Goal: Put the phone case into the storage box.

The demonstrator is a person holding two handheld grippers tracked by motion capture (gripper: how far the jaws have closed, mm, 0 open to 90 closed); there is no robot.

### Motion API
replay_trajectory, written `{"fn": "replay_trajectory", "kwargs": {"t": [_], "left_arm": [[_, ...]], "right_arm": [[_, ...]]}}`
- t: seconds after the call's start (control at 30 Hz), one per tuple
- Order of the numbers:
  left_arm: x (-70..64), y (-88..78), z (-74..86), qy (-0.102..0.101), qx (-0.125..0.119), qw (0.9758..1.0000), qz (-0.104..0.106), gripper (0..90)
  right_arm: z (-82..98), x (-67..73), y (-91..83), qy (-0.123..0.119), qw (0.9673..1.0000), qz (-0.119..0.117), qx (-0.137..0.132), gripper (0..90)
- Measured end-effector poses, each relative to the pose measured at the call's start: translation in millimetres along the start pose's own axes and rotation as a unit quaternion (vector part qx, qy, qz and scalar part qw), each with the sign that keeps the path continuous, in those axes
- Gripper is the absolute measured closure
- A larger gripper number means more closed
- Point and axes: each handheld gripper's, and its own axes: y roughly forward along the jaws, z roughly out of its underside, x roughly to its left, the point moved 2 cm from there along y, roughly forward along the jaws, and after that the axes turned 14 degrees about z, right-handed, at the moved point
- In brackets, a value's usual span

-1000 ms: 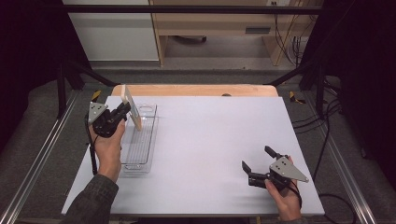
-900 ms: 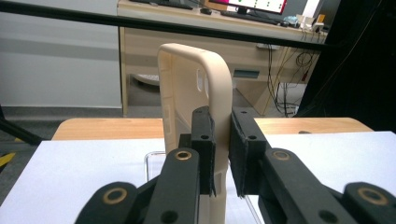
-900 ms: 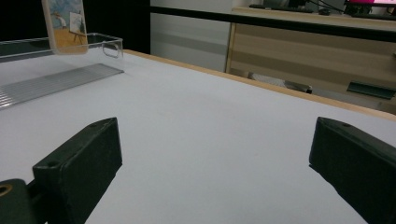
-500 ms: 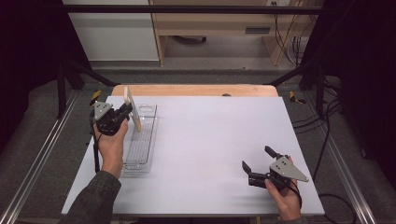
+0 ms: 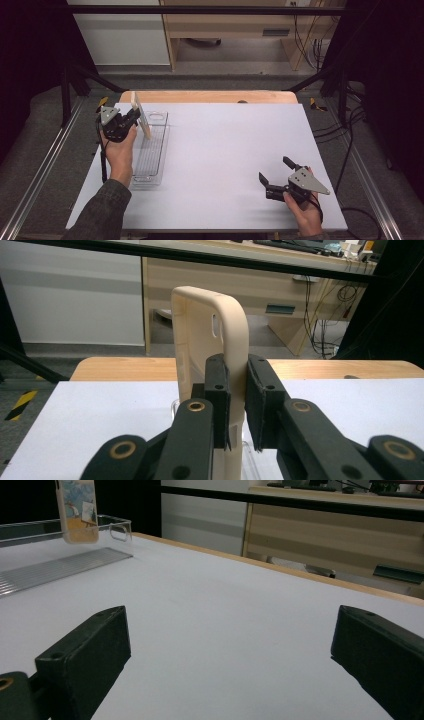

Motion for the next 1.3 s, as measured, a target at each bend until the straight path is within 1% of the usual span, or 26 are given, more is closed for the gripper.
{"fn": "replay_trajectory", "kwargs": {"t": [0.13,0.5,0.67,1.2,1.3], "left_arm": [[0.7,3.9,0.3,0.002,0.007,1.0,-0.001,80.0],[1.4,10.5,-0.2,-0.001,0.011,0.9999,-0.005,80.0],[1.8,12.4,-0.7,0.0,0.012,0.9999,-0.009,80.0],[1.3,16.8,1.9,0.001,0.02,0.9998,-0.009,80.0],[1.8,17.3,2.2,-0.002,0.021,0.9997,-0.01,80.0]], "right_arm": [[0.2,0.1,0.0,0.002,1.0,-0.001,0.002,2.6],[0.5,-0.4,0.4,0.003,1.0,-0.002,0.002,2.7],[0.3,-0.2,0.4,0.003,1.0,-0.002,0.002,2.7],[0.3,-0.5,0.4,0.001,1.0,-0.002,0.003,2.7],[0.2,-0.5,0.2,0.001,1.0,-0.003,0.003,2.7]]}}
